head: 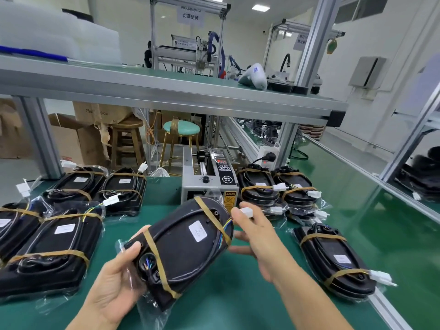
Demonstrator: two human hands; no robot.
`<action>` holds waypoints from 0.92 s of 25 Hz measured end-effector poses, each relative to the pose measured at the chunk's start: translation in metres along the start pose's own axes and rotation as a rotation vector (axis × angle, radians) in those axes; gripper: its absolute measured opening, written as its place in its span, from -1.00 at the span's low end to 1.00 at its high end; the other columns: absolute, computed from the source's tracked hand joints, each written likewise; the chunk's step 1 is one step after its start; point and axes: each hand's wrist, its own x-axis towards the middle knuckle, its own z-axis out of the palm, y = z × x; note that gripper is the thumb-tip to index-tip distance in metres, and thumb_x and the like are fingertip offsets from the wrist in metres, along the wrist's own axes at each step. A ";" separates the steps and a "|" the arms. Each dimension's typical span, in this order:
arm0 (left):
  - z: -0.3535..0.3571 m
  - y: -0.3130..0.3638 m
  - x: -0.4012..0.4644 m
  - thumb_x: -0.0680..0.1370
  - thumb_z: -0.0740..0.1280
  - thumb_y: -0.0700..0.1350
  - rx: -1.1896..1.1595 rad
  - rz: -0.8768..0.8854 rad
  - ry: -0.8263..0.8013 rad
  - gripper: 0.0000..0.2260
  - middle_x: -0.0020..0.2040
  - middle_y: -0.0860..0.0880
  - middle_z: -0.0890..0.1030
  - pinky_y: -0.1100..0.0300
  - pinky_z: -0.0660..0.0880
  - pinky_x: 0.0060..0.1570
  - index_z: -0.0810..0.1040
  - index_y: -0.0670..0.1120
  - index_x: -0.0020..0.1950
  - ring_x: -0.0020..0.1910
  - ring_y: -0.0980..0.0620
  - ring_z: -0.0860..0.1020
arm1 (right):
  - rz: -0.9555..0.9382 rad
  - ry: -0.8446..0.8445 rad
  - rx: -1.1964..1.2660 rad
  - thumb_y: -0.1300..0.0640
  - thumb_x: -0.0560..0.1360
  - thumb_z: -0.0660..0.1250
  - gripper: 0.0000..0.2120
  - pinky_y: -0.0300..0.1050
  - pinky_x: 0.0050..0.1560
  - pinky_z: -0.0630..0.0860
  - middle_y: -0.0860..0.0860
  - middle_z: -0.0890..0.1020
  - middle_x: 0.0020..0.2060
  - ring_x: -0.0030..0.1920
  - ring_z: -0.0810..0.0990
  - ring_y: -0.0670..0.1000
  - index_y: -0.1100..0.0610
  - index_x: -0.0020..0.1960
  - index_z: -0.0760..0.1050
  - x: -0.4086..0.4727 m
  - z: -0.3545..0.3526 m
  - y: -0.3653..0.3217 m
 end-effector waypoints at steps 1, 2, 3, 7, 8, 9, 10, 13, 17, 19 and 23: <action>0.001 -0.003 0.000 0.54 0.11 -0.16 -0.019 0.021 -0.095 -0.61 0.37 -0.23 0.39 -0.15 0.45 0.23 0.48 -0.16 0.34 0.26 -0.16 0.52 | 0.031 -0.044 0.141 0.00 0.46 0.43 -0.61 0.15 0.07 0.61 -0.01 0.61 0.08 0.03 0.64 0.06 -0.06 0.23 0.38 0.001 0.003 0.005; -0.004 -0.001 0.003 0.61 -0.03 -0.17 -0.030 0.076 -0.123 -0.58 0.47 -0.21 0.21 -0.12 0.15 0.46 0.26 -0.18 0.46 0.41 -0.16 0.33 | 0.033 -0.079 0.223 0.04 0.38 0.52 -0.45 0.21 0.13 0.57 0.03 0.64 0.11 0.08 0.64 0.12 -0.03 0.28 0.34 0.003 0.007 0.010; -0.009 0.005 0.000 0.64 -0.15 -0.17 -0.004 0.132 -0.145 -0.57 0.51 -0.21 0.11 -0.04 -0.15 0.50 0.13 -0.19 0.51 0.49 -0.15 0.17 | 0.020 -0.106 0.260 0.11 0.29 0.59 -0.27 0.21 0.20 0.53 0.05 0.65 0.14 0.13 0.63 0.13 -0.04 0.34 0.29 0.002 0.011 0.012; -0.008 -0.002 -0.005 0.43 0.25 -0.35 0.010 0.042 -0.219 -0.49 0.33 -0.20 0.48 -0.11 0.43 0.27 0.44 -0.15 0.39 0.22 -0.14 0.55 | -0.167 -0.149 0.139 0.41 0.26 0.52 -0.44 -0.13 0.16 0.54 -0.02 0.71 -0.01 0.05 0.64 -0.02 0.14 0.21 0.50 0.008 0.024 0.010; -0.013 0.004 -0.007 0.33 0.28 -0.40 0.066 0.081 -0.162 -0.43 0.25 -0.17 0.57 -0.04 0.55 0.10 0.47 -0.15 0.34 0.09 -0.11 0.62 | -0.219 -0.141 0.104 0.45 0.29 0.50 -0.51 -0.22 0.09 0.55 -0.05 0.71 -0.03 0.03 0.64 -0.08 0.14 0.15 0.55 0.009 0.026 0.008; -0.012 0.010 -0.009 0.29 0.29 -0.42 0.276 0.202 -0.085 -0.41 0.22 -0.13 0.60 -0.01 0.55 0.11 0.48 -0.14 0.32 0.07 -0.07 0.63 | -0.280 -0.146 0.075 0.45 0.30 0.50 -0.53 -0.29 0.03 0.54 -0.09 0.71 -0.04 0.01 0.64 -0.13 0.10 0.12 0.57 0.011 0.028 0.007; -0.003 0.020 -0.012 0.26 0.33 -0.42 0.493 0.340 -0.047 -0.39 0.24 -0.09 0.59 -0.01 0.46 0.23 0.49 -0.10 0.30 0.13 -0.02 0.60 | -0.348 -0.163 0.041 0.43 0.29 0.51 -0.52 -0.32 0.01 0.52 -0.11 0.70 -0.05 0.00 0.64 -0.15 0.08 0.12 0.57 0.012 0.030 0.005; 0.028 0.053 -0.024 0.22 0.53 -0.17 1.093 0.759 -0.123 -0.33 0.36 0.06 0.47 0.10 0.27 0.38 0.48 0.09 0.31 0.38 0.11 0.38 | -0.554 -0.244 -0.143 0.31 0.29 0.51 -0.51 -0.21 0.16 0.50 -0.07 0.66 0.05 0.11 0.62 -0.05 0.06 0.17 0.54 0.014 0.045 0.002; 0.056 0.065 -0.030 0.31 0.48 0.00 1.404 0.821 -0.303 -0.48 0.39 0.14 0.40 0.26 0.29 0.34 0.53 0.14 0.26 0.40 0.12 0.34 | -0.638 -0.351 -0.267 0.28 0.35 0.51 -0.53 -0.07 0.27 0.46 -0.07 0.61 0.14 0.22 0.56 0.01 0.06 0.22 0.52 0.013 0.069 0.009; 0.054 0.063 -0.032 0.27 0.56 -0.03 1.350 0.693 -0.246 -0.45 0.30 0.18 0.49 0.27 0.37 0.28 0.54 0.14 0.24 0.32 0.18 0.43 | -0.588 -0.400 -0.253 0.21 0.36 0.51 -0.50 -0.14 0.27 0.45 -0.11 0.60 0.16 0.23 0.55 -0.02 -0.02 0.25 0.49 0.012 0.070 0.010; 0.043 0.064 -0.031 0.22 0.60 -0.15 1.310 0.546 -0.207 -0.38 0.15 0.14 0.61 0.40 0.44 0.11 0.53 0.11 0.23 0.15 0.17 0.57 | -0.463 -0.485 -0.452 0.08 0.31 0.57 -0.40 -0.19 0.25 0.47 -0.17 0.52 0.22 0.27 0.49 -0.14 -0.16 0.28 0.43 0.019 0.062 0.008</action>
